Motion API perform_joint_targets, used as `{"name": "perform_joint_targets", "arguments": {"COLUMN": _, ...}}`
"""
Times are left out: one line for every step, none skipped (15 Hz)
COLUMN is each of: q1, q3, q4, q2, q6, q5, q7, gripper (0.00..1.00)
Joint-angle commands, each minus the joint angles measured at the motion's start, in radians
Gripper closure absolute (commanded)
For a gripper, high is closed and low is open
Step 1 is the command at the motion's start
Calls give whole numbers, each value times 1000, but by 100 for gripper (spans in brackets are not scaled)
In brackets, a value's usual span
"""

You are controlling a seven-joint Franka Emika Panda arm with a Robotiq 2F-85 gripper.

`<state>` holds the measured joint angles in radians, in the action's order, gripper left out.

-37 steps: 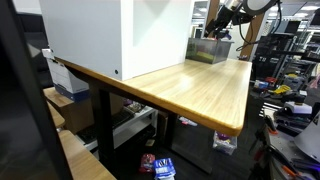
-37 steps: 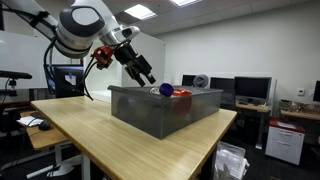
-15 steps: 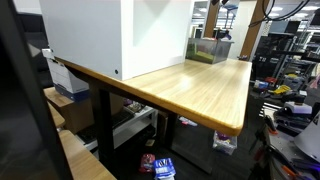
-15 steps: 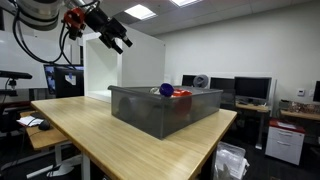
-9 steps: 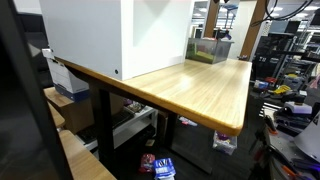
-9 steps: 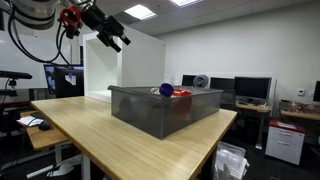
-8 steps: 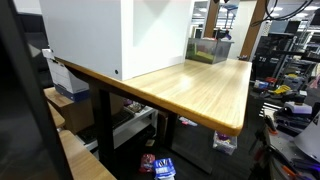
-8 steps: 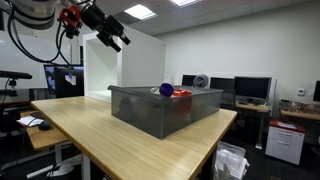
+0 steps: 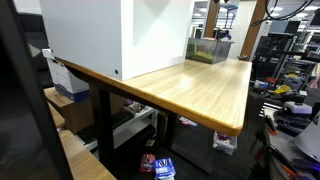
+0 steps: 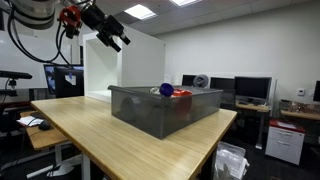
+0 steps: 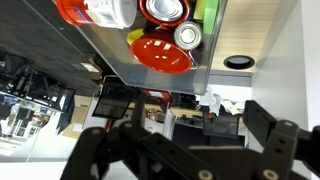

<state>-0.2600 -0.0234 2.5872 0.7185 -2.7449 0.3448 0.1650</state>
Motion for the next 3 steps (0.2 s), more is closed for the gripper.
{"name": "perform_joint_targets", "arguments": {"q1": -18, "q3": 17, "q4": 0, "q2": 0, "q6": -2, "q5": -31, "q7": -23, "gripper": 0}}
{"name": "perform_joint_targets", "arguments": {"q1": -18, "q3": 17, "q4": 0, "q2": 0, "q6": -2, "q5": -31, "q7": -23, "gripper": 0}}
{"name": "perform_joint_targets", "arguments": {"q1": -18, "q3": 17, "q4": 0, "q2": 0, "q6": -2, "q5": -31, "q7": -23, "gripper": 0}}
